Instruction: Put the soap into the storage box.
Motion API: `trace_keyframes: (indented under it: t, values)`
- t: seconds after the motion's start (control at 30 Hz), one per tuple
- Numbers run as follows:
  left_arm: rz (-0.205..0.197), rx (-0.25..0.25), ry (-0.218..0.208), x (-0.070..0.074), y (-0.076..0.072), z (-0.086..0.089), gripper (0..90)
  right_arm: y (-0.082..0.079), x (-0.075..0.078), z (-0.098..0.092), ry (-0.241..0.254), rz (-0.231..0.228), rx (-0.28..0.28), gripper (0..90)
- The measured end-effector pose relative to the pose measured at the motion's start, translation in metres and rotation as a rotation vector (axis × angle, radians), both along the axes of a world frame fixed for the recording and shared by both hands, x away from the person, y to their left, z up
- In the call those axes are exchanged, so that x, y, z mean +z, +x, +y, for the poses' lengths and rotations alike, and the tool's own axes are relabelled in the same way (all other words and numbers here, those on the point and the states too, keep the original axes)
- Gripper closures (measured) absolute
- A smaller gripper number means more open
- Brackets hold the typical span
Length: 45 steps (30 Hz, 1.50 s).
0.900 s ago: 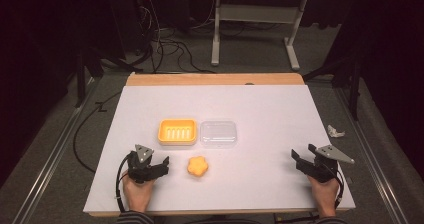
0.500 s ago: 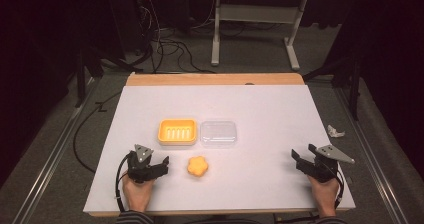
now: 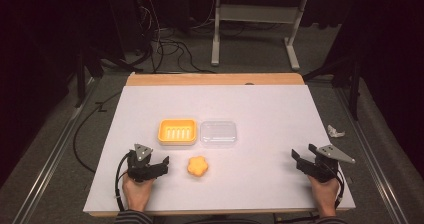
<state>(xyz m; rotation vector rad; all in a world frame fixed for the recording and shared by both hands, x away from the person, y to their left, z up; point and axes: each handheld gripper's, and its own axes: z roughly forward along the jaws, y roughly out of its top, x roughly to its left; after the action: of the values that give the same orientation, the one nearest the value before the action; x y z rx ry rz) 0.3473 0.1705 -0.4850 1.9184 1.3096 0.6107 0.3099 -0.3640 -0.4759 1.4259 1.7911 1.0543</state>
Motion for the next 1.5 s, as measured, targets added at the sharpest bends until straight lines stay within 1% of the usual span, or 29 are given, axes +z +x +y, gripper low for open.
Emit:
trace_keyframes:
  t: [0.2,0.5,0.6,0.73,0.8,0.83,1.03,1.17,1.27,1.4,1.5]
  values:
    - [0.004,-0.018,0.007,0.001,0.000,-0.001,14.9,0.000,0.000,0.000,0.002,0.001,-0.006,28.7]
    - [0.018,-0.032,0.005,0.003,-0.002,-0.003,14.7,-0.001,0.000,0.000,0.002,0.001,-0.006,28.7]
    - [0.017,-0.035,-0.008,0.004,-0.003,-0.003,14.6,0.000,0.000,0.000,0.003,0.002,-0.006,28.8]
    - [0.022,-0.047,-0.013,0.007,-0.005,-0.004,14.7,0.000,0.000,0.000,-0.001,0.001,-0.007,28.9]
    - [0.020,-0.050,-0.025,0.008,-0.006,-0.005,14.7,0.000,0.000,0.000,-0.001,0.001,-0.007,28.9]
    - [0.023,-0.054,-0.024,0.009,-0.006,-0.005,14.7,0.000,0.000,0.000,-0.001,0.003,-0.008,28.9]
    - [0.013,-0.070,-0.048,0.014,-0.010,-0.009,14.5,0.000,0.000,0.000,-0.001,0.003,-0.007,29.0]
    - [0.011,-0.083,-0.054,0.017,-0.011,-0.013,14.5,0.000,0.000,0.000,-0.001,0.001,-0.007,29.0]
    - [0.009,-0.096,-0.049,0.019,-0.013,-0.016,14.6,0.000,0.000,0.000,-0.001,0.001,-0.006,29.1]
    - [0.004,-0.106,-0.059,0.021,-0.014,-0.020,14.5,0.000,0.000,0.000,0.001,0.000,-0.009,29.1]
    - [0.006,-0.124,-0.062,0.021,-0.014,-0.023,14.6,0.000,0.000,0.000,0.000,-0.004,-0.009,29.1]
